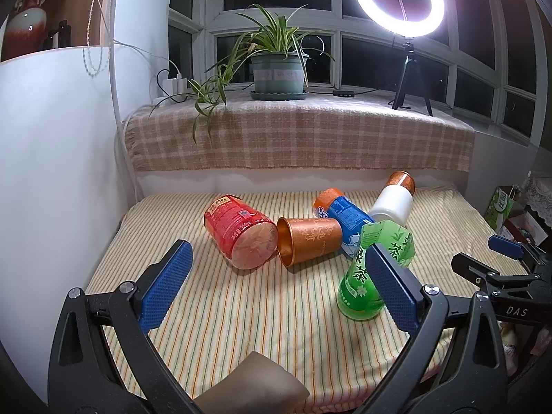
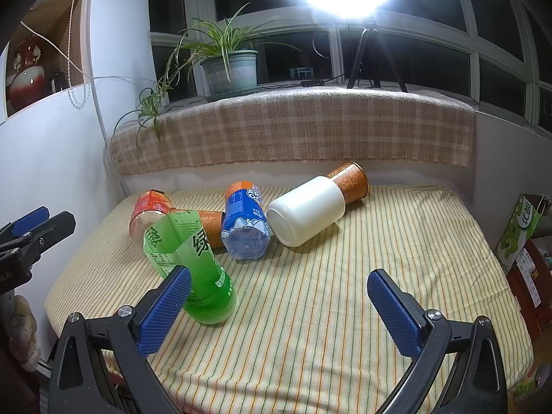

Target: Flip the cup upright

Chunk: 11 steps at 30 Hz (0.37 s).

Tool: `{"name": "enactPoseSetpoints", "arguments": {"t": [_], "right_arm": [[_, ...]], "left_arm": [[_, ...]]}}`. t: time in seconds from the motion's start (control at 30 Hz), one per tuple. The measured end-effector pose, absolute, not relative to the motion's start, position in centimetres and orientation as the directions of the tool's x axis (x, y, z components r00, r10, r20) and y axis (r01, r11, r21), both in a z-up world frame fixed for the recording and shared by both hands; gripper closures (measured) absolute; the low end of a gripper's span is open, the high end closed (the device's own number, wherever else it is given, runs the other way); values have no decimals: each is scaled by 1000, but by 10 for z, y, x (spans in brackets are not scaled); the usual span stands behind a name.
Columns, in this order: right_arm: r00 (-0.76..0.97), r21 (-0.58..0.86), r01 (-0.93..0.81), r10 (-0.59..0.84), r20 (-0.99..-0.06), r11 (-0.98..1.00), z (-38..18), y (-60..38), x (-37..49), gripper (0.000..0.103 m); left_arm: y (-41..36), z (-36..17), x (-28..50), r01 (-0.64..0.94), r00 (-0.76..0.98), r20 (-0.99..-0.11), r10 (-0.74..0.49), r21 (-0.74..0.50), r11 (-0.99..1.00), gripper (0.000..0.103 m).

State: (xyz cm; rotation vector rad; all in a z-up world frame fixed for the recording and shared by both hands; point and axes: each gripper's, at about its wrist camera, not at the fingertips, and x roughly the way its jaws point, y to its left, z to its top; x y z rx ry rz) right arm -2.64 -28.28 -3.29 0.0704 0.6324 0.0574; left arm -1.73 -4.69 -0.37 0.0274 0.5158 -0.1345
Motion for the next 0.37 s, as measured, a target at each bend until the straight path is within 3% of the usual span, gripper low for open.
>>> {"name": "enactPoseSetpoints", "arguments": {"t": [0.37], "right_arm": [[799, 84, -39, 81, -595, 996, -35, -281, -24, 0]], "left_arm": [[-43, -7, -15, 123, 862, -494, -110, -7, 992, 1]]}}
